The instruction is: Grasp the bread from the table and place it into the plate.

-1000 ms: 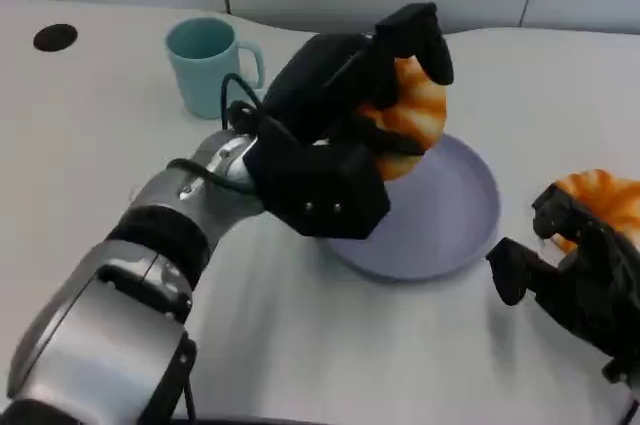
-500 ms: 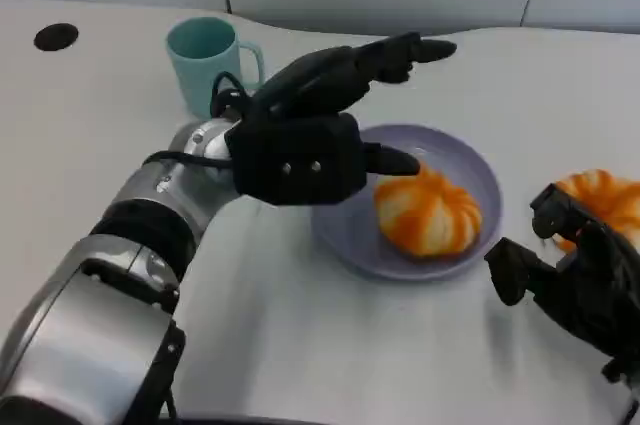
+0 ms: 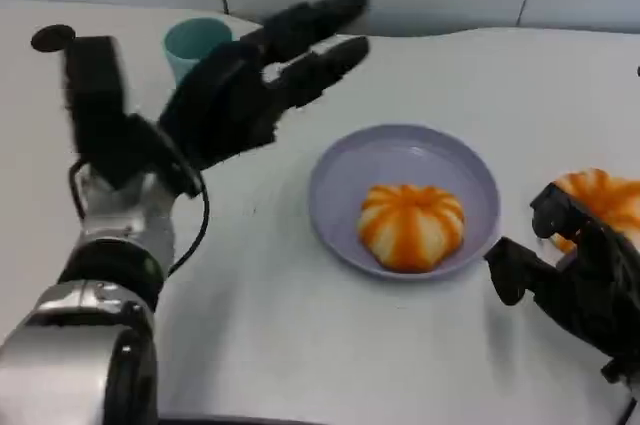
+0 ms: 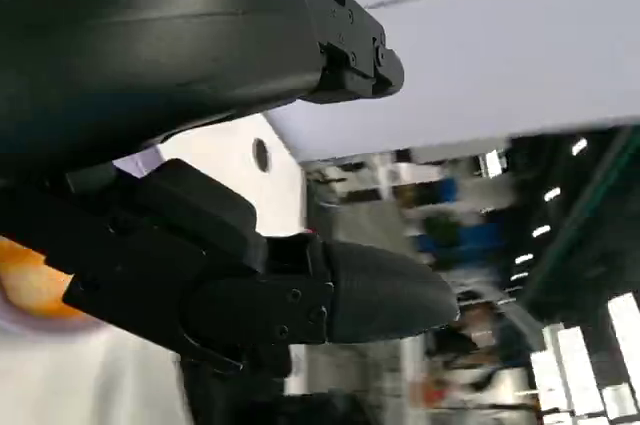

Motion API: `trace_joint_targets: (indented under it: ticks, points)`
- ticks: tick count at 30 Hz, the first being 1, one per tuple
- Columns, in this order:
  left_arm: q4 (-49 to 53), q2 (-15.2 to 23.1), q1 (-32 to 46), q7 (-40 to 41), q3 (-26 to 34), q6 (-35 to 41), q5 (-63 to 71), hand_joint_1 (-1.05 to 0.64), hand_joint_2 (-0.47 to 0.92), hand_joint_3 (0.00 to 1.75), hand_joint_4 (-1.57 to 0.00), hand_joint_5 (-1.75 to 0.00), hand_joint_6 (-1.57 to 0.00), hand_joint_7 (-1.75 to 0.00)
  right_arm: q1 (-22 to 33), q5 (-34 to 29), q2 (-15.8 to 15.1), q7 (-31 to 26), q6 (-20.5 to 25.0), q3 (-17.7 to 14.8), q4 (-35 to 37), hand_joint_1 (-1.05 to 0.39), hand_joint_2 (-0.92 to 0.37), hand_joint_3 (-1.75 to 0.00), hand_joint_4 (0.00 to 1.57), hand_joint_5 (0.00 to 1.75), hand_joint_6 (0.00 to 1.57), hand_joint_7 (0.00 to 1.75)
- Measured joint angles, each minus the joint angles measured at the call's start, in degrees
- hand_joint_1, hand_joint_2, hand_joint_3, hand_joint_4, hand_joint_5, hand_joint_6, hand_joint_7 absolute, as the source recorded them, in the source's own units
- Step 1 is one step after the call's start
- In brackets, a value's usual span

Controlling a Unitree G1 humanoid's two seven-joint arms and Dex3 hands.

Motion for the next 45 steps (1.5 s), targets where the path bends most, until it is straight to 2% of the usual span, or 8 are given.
trace_joint_targets:
  ticks: [3,8,12,20,21,24,40,45]
  points:
    - [-0.17,0.79,1.64,-1.24,2.48,5.24,-1.92,-1.05,0.92,0.52,0.00,0.00,0.00,0.00,-0.03,0.02,-0.23,0.13,0.00,-0.08,0.31,-0.40,-0.90,-0.01,0.89,1.75,0.64,1.75]
    - [3.15,4.56,2.26,-3.84,10.83,29.16,-10.10,-1.05,0.92,0.54,-0.01,0.00,0.00,0.00,-0.46,-0.02,-0.44,1.48,-0.06,-0.01,1.72,-0.40,-0.89,0.00,0.89,1.75,0.63,1.75]
    - [4.00,9.07,5.16,-7.55,13.86,40.01,-12.07,-1.05,0.92,0.56,-0.05,-0.03,-0.04,-0.02,-0.49,-0.07,-0.97,1.50,-0.04,-0.22,2.70,-0.41,-0.87,0.00,0.90,1.75,0.65,1.75]
    - [5.40,10.81,8.35,-22.86,4.00,36.72,0.58,-1.05,0.92,0.41,-0.11,-0.12,-0.10,-0.06,-0.72,-0.21,-0.79,-0.19,0.51,-0.06,2.16,-0.43,-0.86,-0.01,0.91,1.75,0.67,1.75]
    - [5.52,10.81,8.32,-23.24,4.02,36.47,0.85,-1.05,0.92,0.40,-0.12,-0.14,-0.11,-0.07,-0.68,-0.21,-0.79,-0.21,0.50,-0.07,2.08,-0.43,-0.86,-0.01,0.91,1.75,0.67,1.75]
    - [5.85,10.81,8.20,-23.48,4.38,36.19,1.07,-1.05,0.92,0.38,-0.01,-0.51,-0.14,-0.13,-0.60,-0.21,-0.79,-0.20,0.49,-0.09,2.03,-0.42,-0.87,-0.01,0.90,1.75,0.65,1.75]
    - [6.14,10.80,7.86,-23.50,4.80,36.19,1.43,-1.05,0.92,0.39,0.00,-0.67,-0.18,-0.19,-0.61,-0.13,-0.84,0.18,0.99,-0.13,2.07,-0.42,-0.87,0.00,0.89,1.75,0.65,1.75]
    - [6.14,10.80,7.82,-23.51,4.79,35.63,1.54,-1.05,0.92,0.32,0.00,-0.93,-0.33,-0.40,-0.61,-0.13,-0.84,0.17,0.98,-0.14,2.05,-0.42,-0.87,-0.01,0.90,1.75,0.65,1.75]
